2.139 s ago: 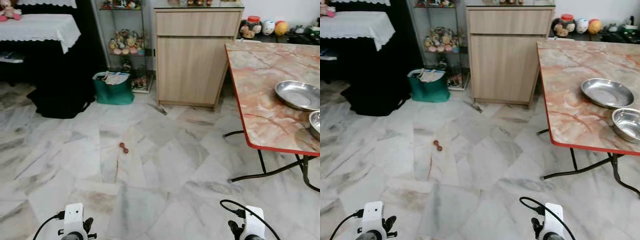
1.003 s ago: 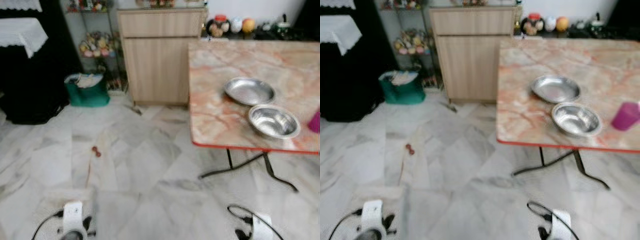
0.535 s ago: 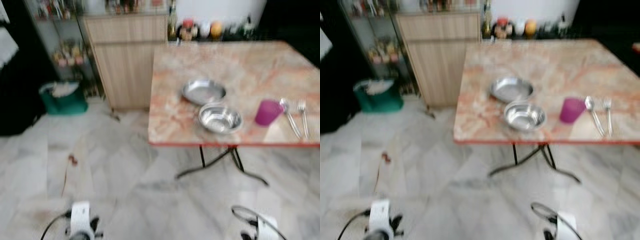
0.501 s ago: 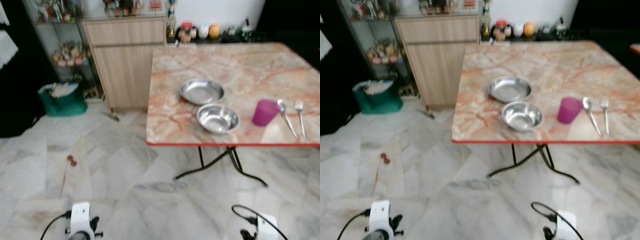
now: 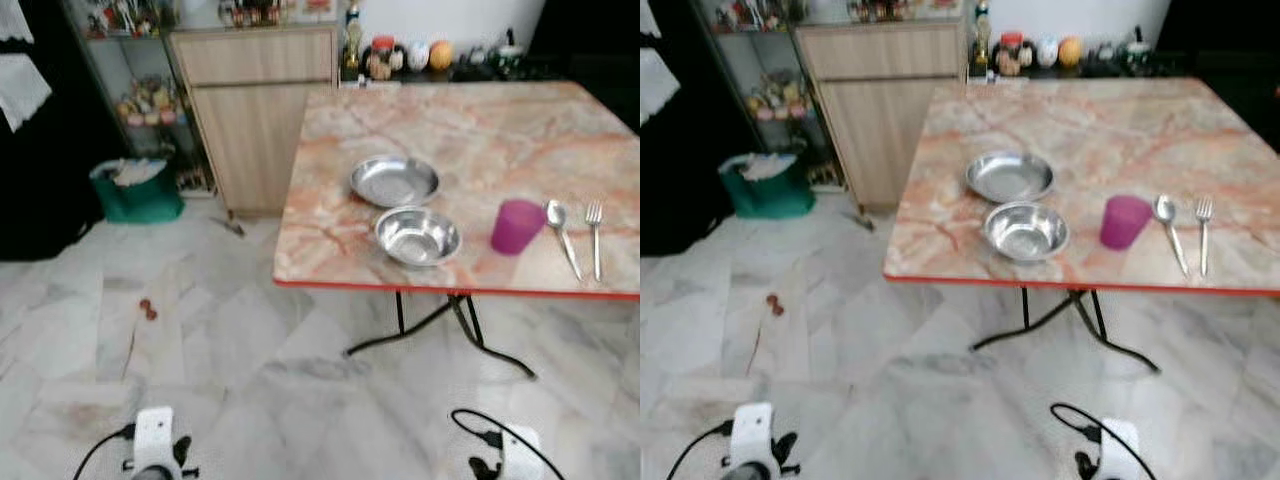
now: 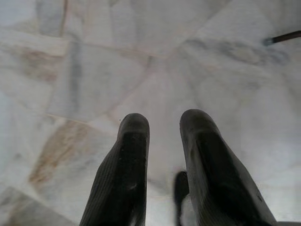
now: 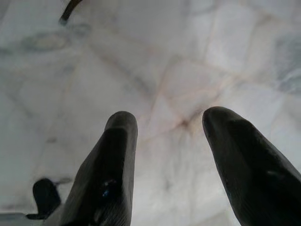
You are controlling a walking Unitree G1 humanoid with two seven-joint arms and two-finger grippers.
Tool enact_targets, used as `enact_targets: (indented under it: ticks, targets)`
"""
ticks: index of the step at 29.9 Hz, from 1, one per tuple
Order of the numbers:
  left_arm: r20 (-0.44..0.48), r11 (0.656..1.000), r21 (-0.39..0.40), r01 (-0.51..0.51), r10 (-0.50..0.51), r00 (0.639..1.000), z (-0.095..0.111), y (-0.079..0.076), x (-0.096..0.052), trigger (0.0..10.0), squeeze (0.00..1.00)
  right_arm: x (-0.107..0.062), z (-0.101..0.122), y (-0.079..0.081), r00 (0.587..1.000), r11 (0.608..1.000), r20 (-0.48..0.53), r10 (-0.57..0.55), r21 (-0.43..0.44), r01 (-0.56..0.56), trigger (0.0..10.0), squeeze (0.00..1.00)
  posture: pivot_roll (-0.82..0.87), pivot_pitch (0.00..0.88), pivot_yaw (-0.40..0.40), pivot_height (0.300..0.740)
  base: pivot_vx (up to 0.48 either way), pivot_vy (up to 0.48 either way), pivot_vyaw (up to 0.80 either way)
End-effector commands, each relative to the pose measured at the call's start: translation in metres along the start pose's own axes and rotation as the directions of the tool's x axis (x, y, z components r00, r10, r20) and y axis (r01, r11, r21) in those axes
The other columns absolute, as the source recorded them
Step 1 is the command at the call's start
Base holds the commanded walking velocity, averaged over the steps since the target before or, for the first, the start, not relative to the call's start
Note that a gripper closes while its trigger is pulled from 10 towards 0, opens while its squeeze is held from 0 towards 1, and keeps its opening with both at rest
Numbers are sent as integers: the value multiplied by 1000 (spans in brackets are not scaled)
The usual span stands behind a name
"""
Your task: Setting the table
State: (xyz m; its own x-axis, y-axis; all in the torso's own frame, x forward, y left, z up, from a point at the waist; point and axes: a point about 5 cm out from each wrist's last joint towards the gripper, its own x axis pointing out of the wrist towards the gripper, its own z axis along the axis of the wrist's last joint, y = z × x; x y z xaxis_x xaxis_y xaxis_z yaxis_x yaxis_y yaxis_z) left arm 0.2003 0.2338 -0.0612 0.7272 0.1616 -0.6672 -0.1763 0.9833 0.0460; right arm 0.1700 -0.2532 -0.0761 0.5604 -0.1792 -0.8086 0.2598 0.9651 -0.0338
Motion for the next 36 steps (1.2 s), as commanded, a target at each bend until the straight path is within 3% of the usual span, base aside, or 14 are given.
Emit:
enact_targets:
  ticks: [1, 11, 17, 23, 25, 30, 32, 34, 36]
  targets:
    - [-22, 1000, 12, -7, 7, 1000, -6, 4, -2, 10000, 0, 0, 0, 1, 1000, 1000, -3, 4, 2, -4, 10000, 0, -13, 0, 9, 740, 0, -386, 0]
    - [39, 1000, 25, -3, 2, 999, 5, 6, 0, 10000, 0, -1, -3, -3, 1000, 1000, -10, -5, 1, 5, 10000, 0, -11, 0, 8, 740, 0, -67, 0]
    - [226, 997, 77, -4, -14, 974, 35, 9, 1, 10000, 0, -1, -2, -5, 1000, 1000, -10, -7, -3, 7, 10000, 0, 3, 0, 0, 740, 0, 0, 0]
    - [355, 992, 122, 26, -68, 932, 46, 3, -6, 10000, 0, -1, -1, -6, 1000, 1000, -10, -7, -7, 7, 10000, 0, 12, 0, -5, 740, 0, 0, 0]
    - [436, 991, 134, 19, -76, 897, 48, 2, -16, 10000, 0, -1, 0, -6, 1000, 1000, -10, -8, -11, 8, 10000, 0, 25, 0, -12, 740, 0, 0, 0]
    - [543, 987, 162, -20, -73, 837, 52, 4, -34, 10000, 0, 0, -2, -1, 1000, 1000, -14, -2, -20, 2, 10000, 0, 36, 0, -18, 740, 0, 0, 0]
    - [608, 986, 162, -49, -61, 792, 64, 5, -45, 10000, 0, 0, -2, 1, 1000, 1000, -14, 0, -23, -1, 10000, 0, 44, 0, -25, 740, 0, 0, 0]
    - [708, 989, 127, -71, -40, 706, 94, 3, -60, 10000, 0, 0, -1, 2, 1000, 1000, -13, 3, -27, -3, 10000, 0, 48, 0, -31, 740, 0, 0, 0]
    - [746, 992, 109, -66, -38, 664, 109, -1, -66, 10000, 0, 1, 0, 4, 1000, 1000, -12, 4, -30, -5, 10000, 0, 52, 0, -35, 740, 0, 0, 0]
